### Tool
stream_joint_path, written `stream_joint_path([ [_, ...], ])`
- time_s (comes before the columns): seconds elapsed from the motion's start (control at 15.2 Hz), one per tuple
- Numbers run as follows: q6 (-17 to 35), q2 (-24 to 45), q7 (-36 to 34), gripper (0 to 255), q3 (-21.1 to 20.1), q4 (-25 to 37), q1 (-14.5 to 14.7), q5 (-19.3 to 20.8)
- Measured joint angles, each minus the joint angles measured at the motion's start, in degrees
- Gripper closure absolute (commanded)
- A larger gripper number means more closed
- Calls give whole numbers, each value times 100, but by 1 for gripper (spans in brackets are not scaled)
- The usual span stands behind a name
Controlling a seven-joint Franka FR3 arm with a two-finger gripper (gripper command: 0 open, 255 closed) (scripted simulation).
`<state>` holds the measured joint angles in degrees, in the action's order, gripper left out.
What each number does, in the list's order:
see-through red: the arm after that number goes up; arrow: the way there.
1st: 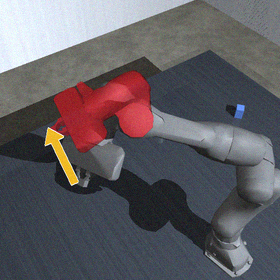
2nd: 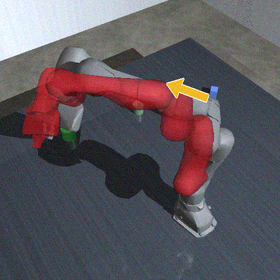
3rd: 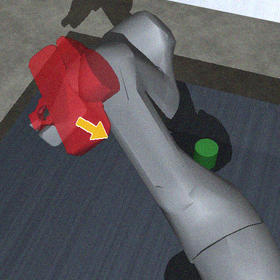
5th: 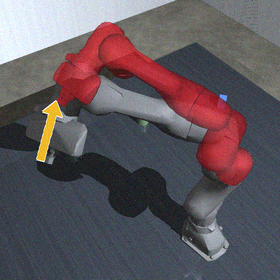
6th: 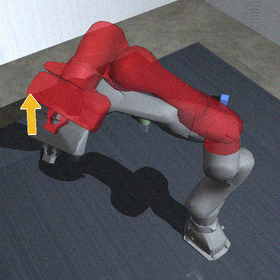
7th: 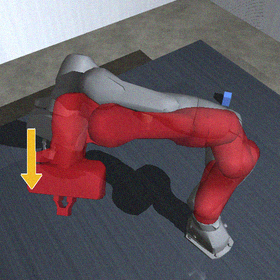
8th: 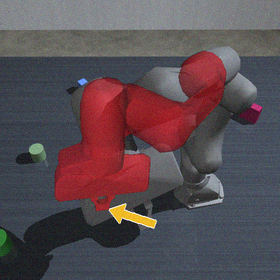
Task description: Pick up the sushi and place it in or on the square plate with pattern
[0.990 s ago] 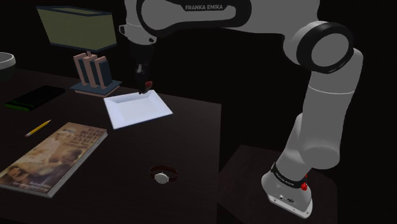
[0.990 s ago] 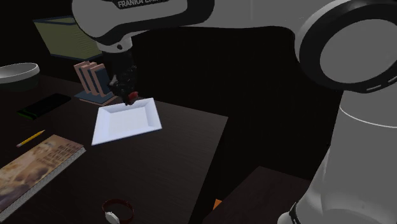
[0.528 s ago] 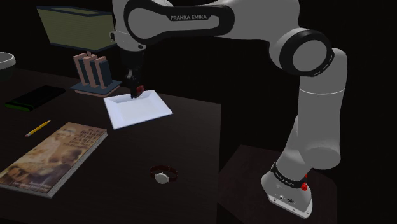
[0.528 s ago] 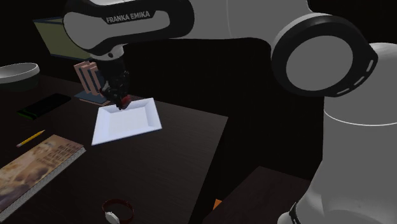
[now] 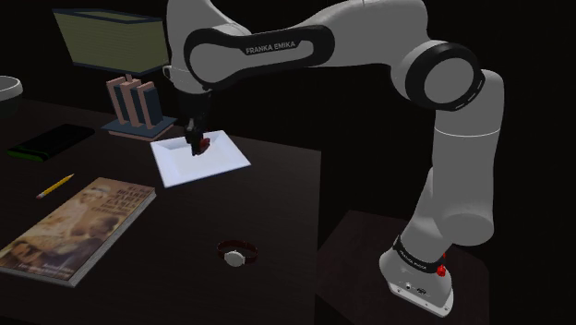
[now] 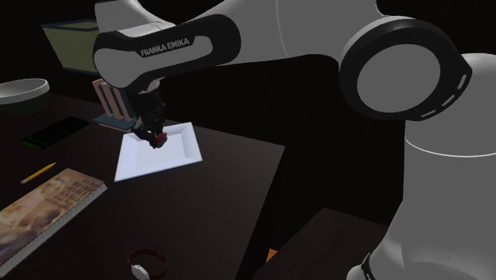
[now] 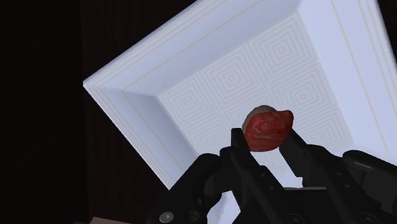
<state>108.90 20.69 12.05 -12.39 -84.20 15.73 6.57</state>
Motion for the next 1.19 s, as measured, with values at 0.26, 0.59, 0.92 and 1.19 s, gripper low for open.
stream_joint_path([
  [0.26,121,-25,-2,255,6,-119,-13,4],
  [0.59,131,-29,0,0,6,-130,-15,2],
  [0.92,129,-24,1,0,3,-149,-13,-2],
  [1.19,-216,-63,12,0,-8,164,4,-16],
])
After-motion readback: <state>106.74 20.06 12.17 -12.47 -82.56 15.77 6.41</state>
